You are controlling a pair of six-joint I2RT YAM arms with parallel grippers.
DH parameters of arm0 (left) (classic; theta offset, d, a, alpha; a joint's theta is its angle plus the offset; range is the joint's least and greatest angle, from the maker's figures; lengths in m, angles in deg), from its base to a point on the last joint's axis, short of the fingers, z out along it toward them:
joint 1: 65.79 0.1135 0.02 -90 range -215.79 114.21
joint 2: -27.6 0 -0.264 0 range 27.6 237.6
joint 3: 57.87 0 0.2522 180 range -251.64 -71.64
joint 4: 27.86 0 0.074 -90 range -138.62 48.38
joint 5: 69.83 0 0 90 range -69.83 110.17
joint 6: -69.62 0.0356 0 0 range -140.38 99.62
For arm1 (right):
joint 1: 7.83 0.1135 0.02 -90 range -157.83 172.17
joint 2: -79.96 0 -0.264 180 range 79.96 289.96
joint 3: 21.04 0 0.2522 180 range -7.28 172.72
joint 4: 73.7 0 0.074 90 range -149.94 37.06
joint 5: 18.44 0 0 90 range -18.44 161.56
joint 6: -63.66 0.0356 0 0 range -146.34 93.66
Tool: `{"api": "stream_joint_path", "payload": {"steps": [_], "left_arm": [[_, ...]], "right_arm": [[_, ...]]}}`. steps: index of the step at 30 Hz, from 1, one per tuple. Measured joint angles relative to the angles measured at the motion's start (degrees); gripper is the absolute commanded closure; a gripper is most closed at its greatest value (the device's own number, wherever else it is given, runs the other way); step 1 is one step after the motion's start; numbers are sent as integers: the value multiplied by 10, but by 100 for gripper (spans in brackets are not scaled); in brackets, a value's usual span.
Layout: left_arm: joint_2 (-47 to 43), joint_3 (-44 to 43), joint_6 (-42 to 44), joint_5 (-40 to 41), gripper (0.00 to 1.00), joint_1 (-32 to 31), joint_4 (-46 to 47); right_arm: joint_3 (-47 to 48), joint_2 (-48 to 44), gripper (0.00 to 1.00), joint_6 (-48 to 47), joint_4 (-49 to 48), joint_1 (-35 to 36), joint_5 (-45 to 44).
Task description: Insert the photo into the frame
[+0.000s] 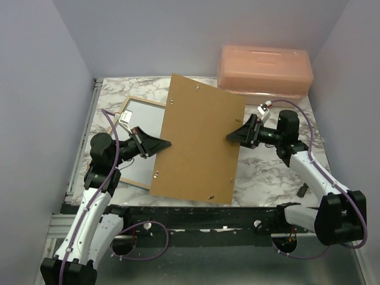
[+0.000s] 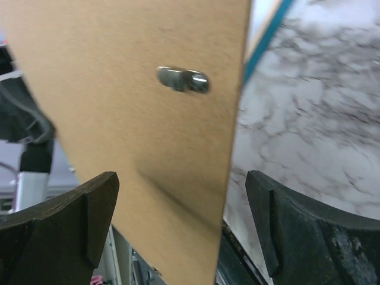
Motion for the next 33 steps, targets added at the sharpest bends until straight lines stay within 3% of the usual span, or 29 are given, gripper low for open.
{"api": "stream_joint_path", "payload": {"steps": [6,14,20,23,28,33], "left_arm": [[-1,15,-30,-7,100,20,51],[-13,65,-90,26,100,35,145],[-26,104,-133,61,100,35,206],[-35,112,-144,77,100,35,221],[-43,122,-156,85,100,34,241],[-25,122,-165,85,100,34,259]], "right_arm": [[-21,-56,14,107,-141,-2,63],[-55,-71,24,222,-257,-3,91],[-87,-71,26,302,-343,-2,105],[-97,-71,44,339,-393,-2,106],[-123,-71,56,389,-458,-2,104],[-126,-71,91,399,-469,-2,100]]}}
